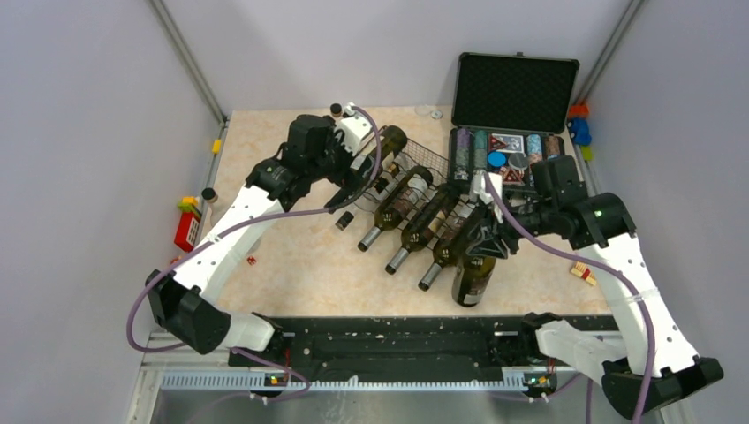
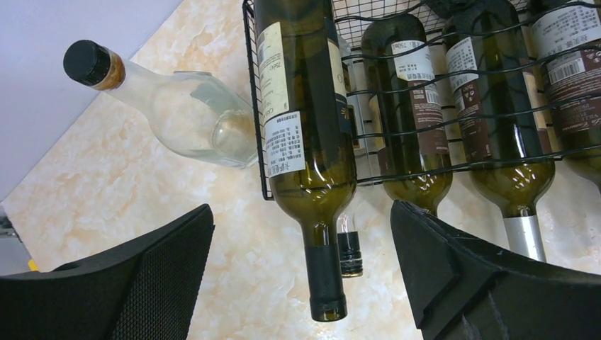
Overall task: Put the wine bottle on the wine rack
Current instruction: Pick up the wine bottle from the center of the board.
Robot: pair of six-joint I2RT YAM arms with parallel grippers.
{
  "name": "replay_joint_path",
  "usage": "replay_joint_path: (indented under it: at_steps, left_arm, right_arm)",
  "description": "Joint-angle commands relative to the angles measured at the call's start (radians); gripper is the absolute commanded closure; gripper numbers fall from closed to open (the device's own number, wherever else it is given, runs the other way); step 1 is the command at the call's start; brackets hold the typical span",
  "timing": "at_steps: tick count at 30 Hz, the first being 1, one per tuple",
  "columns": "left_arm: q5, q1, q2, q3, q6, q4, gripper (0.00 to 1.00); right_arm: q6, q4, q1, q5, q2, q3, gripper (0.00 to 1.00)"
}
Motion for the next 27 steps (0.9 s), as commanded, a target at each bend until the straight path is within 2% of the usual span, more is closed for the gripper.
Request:
replay_joint_path:
  at_steps: [1, 11, 20, 27]
  left_arm:
    - [-0.032, 0.001, 0.016, 0.066, 0.02, -0.016, 0.01]
    - [-0.072, 0.036, 0.013, 0.063, 0.035, -0.024, 0.01]
    - [-0.118, 0.158, -0.055, 0.03, -0.041, -0.01, 0.01]
    - [-0.154, 0.245, -0.129, -0.006, -0.089, -0.038, 0.01]
  right_arm:
    - [-0.014, 0.036, 0.13, -0.101, 0.02, 0.026, 1.0]
    - [0.147, 0.227, 0.474, -0.121, 0.14, 0.093, 1.0]
    - [0.209, 0.387, 0.653, -0.069, 0.342, 0.238, 1.0]
    - [0.251, 0.545, 0.671, -0.035, 0.477, 0.324, 1.0]
